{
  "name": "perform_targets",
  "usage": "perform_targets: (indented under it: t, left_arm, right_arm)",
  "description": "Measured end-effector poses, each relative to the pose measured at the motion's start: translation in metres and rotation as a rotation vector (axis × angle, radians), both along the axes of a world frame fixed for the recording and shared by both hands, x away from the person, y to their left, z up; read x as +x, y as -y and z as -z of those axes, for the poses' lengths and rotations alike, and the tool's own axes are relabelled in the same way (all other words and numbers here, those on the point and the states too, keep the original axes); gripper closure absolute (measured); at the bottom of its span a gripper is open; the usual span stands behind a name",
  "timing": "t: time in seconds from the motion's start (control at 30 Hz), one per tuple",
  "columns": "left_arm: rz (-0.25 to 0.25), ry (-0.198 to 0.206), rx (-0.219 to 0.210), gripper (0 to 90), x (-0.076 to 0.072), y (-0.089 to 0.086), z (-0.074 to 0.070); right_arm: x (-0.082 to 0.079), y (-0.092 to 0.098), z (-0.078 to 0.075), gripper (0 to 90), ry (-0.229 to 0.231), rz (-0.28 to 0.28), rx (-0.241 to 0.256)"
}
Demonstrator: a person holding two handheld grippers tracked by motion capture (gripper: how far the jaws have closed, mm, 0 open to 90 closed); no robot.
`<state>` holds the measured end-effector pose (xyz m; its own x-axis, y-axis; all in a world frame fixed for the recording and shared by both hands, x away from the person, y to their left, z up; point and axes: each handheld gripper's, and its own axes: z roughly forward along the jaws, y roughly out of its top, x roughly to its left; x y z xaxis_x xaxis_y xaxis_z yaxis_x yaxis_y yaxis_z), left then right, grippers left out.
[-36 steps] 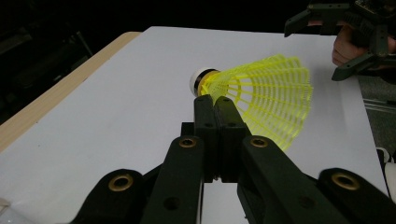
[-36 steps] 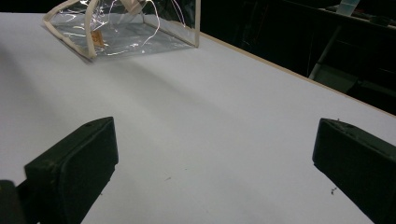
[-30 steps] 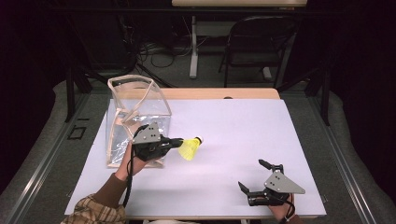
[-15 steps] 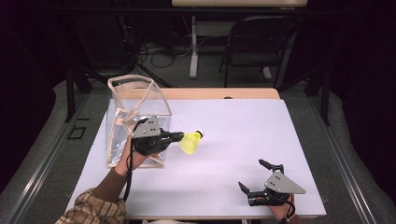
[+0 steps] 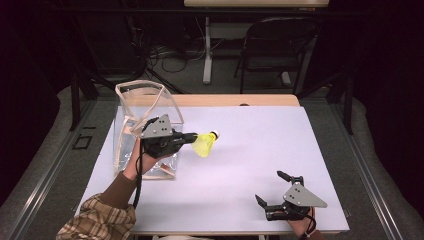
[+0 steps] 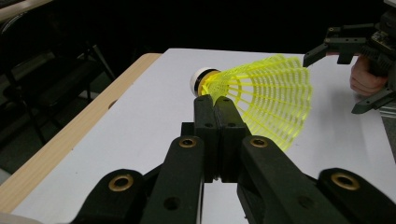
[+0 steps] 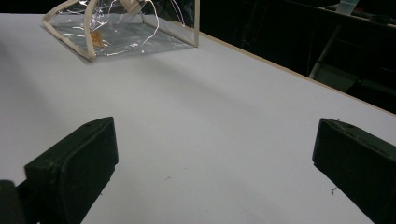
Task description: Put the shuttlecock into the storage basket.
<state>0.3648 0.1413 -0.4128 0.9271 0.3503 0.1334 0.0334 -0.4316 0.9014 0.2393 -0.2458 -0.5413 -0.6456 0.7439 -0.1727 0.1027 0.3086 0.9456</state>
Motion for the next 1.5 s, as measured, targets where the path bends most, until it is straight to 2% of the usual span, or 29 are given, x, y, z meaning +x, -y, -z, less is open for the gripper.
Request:
perform_targets:
  t: [0.47, 1.5]
  left_arm:
    - [-0.026, 0.007, -0.008, 89.5, 0.012, -0.001, -0.007]
    - [-0.088, 0.001, -0.002, 89.5, 0.04, -0.003, -0.009]
  right_arm:
    - [0.0, 0.0, 0.0, 0.0, 0.001, 0.001, -0.002]
    - [0.0, 0.0, 0.0, 0.0, 0.002, 0.008, -0.001]
